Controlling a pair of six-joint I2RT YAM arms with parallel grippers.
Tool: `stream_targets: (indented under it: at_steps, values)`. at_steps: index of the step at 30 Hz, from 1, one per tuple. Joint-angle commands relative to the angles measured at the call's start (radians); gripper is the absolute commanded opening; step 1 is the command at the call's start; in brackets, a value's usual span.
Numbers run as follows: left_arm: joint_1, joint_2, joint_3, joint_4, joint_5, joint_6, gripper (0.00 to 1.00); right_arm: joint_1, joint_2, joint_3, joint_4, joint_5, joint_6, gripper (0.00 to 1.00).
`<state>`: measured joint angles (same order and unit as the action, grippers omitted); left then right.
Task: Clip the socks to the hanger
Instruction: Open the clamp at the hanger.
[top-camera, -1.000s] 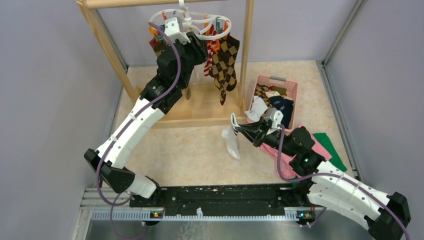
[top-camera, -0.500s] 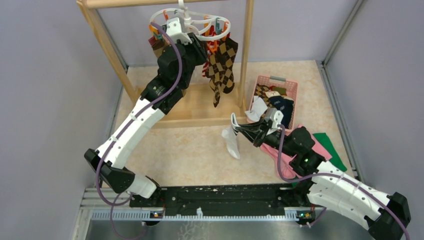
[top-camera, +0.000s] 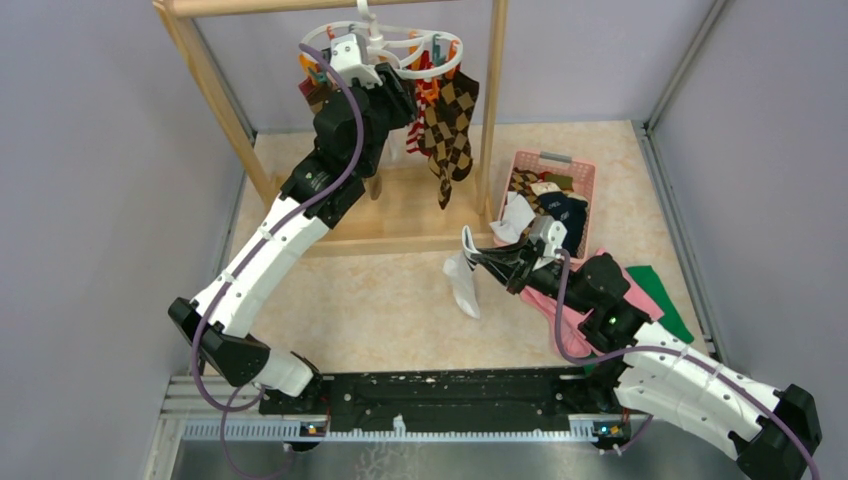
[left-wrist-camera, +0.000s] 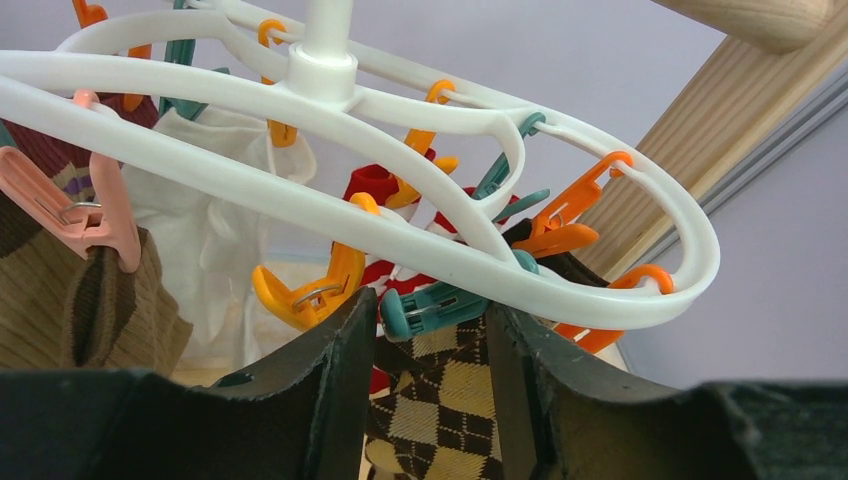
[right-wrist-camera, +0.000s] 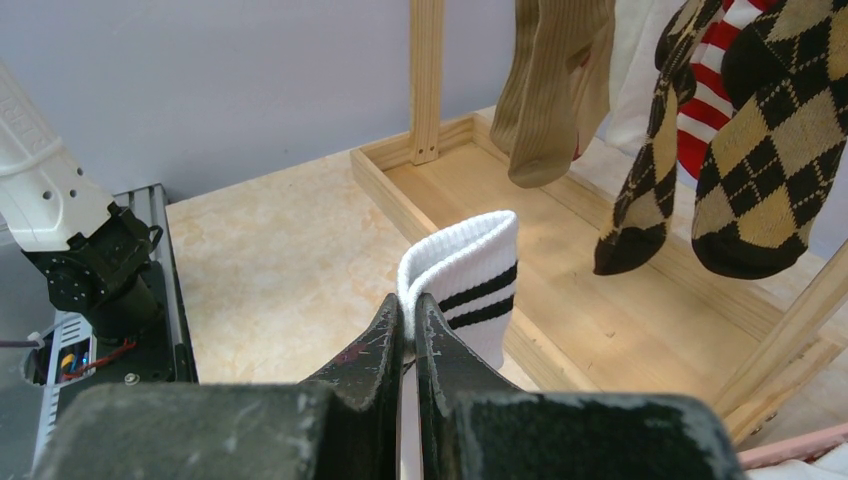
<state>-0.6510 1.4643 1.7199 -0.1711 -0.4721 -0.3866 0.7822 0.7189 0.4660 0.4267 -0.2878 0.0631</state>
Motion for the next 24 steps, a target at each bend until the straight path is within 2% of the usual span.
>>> stream_targets:
  at_steps: [1,9,18,24]
  values:
    - [0.0,-0.012,0.013,0.051,-0.022,0.017,0.51,-0.004,-0.018,0.019,0.045,0.008,-0.006,0.0]
    - [0.0,0.013,0.039,0.041,-0.022,0.025,0.5,-0.004,-0.02,0.016,0.046,0.009,-0.007,0.0]
    - [-0.002,0.008,0.038,0.043,-0.022,0.032,0.25,-0.003,-0.022,0.014,0.046,0.009,-0.008,0.0]
    - [-0.002,-0.006,0.027,0.049,-0.03,0.045,0.21,-0.004,-0.017,0.016,0.046,0.005,-0.008,0.0]
